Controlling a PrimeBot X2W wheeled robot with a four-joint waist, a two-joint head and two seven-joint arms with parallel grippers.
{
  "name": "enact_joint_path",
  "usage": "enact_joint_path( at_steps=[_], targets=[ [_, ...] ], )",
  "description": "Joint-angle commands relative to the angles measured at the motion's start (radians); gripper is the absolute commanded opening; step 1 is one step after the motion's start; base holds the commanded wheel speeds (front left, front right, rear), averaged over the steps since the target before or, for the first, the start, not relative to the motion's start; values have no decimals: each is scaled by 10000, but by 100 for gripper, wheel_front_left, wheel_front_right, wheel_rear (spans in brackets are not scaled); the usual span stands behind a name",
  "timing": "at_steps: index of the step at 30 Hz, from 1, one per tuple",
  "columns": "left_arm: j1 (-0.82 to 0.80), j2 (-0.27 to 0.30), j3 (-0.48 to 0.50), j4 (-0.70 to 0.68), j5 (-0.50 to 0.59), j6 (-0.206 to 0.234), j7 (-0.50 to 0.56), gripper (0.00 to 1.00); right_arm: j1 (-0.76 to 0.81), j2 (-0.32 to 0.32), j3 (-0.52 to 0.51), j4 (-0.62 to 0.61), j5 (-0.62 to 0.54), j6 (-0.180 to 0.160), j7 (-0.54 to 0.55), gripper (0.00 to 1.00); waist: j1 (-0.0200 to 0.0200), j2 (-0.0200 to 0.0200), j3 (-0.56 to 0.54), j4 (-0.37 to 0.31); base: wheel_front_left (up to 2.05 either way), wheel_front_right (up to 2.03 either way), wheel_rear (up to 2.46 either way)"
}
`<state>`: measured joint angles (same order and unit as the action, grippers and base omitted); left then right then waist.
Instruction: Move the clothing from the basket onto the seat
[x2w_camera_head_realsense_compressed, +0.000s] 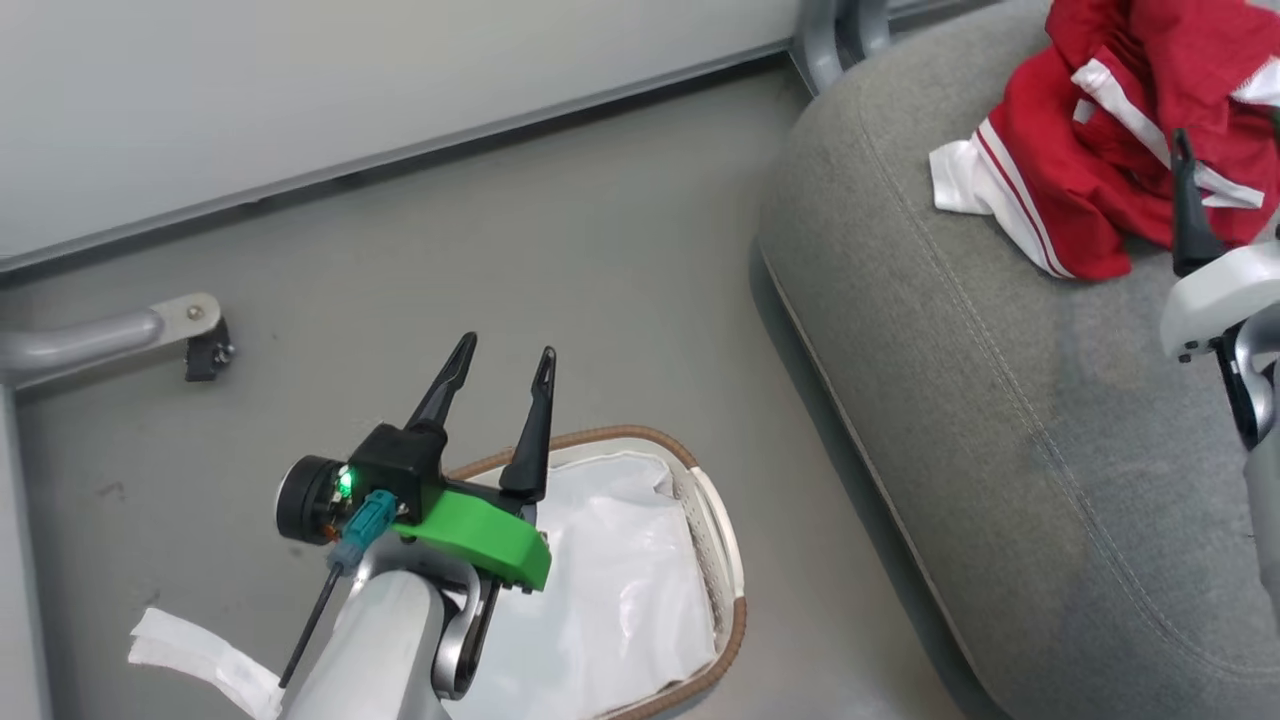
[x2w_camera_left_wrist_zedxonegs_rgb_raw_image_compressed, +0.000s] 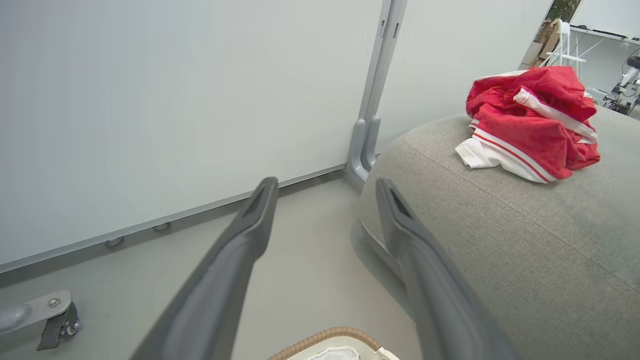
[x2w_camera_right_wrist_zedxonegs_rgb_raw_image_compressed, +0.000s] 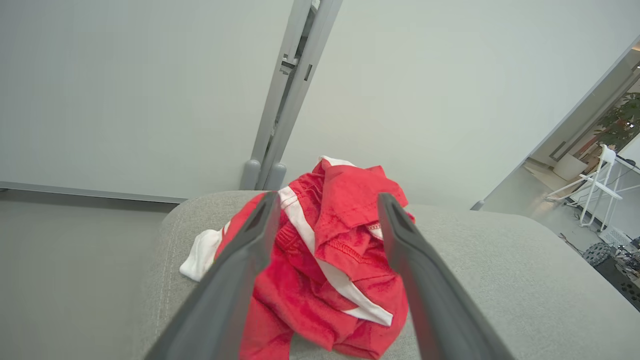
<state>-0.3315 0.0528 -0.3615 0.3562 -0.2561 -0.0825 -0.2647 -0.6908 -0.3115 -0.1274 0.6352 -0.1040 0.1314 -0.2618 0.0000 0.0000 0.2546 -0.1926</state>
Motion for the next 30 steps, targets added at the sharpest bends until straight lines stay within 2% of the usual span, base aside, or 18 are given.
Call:
enact_joint_path(
  at_steps=[1, 5, 12, 22, 26, 30],
  targets=[
    [280, -2, 124, 58, -104, 109, 8, 100, 254, 60, -11, -57, 134, -14, -48, 100, 0, 0, -1074, 1064, 0, 0, 0],
    [631, -12, 634, 102, -122, 438, 8, 100, 587, 495, -27, -262, 364, -14, -48, 100, 0, 0, -1454, 1543, 0, 0, 0],
    [1331, -19, 1596, 48, -38, 688, 8, 100, 1339, 1409, -107, -586, 524, -14, -48, 100, 0, 0, -1900, 2157, 0, 0, 0],
    [2622, -19, 2572, -124, -86, 589, 8, 100, 3404, 2433, -11, -1699, 1026, -15, -48, 100, 0, 0, -2494, 2548, 0, 0, 0],
    [3148, -20, 2735, -240, -218, 554, 8, 100, 4291, 2566, 17, -2196, 1254, -15, -48, 100, 0, 0, -2663, 2566, 0, 0, 0],
    [3492, -20, 2649, -323, -326, 582, 8, 100, 5066, 2595, 355, -2471, 1979, -15, -48, 100, 0, 0, -2787, 2595, 0, 0, 0]
  ],
)
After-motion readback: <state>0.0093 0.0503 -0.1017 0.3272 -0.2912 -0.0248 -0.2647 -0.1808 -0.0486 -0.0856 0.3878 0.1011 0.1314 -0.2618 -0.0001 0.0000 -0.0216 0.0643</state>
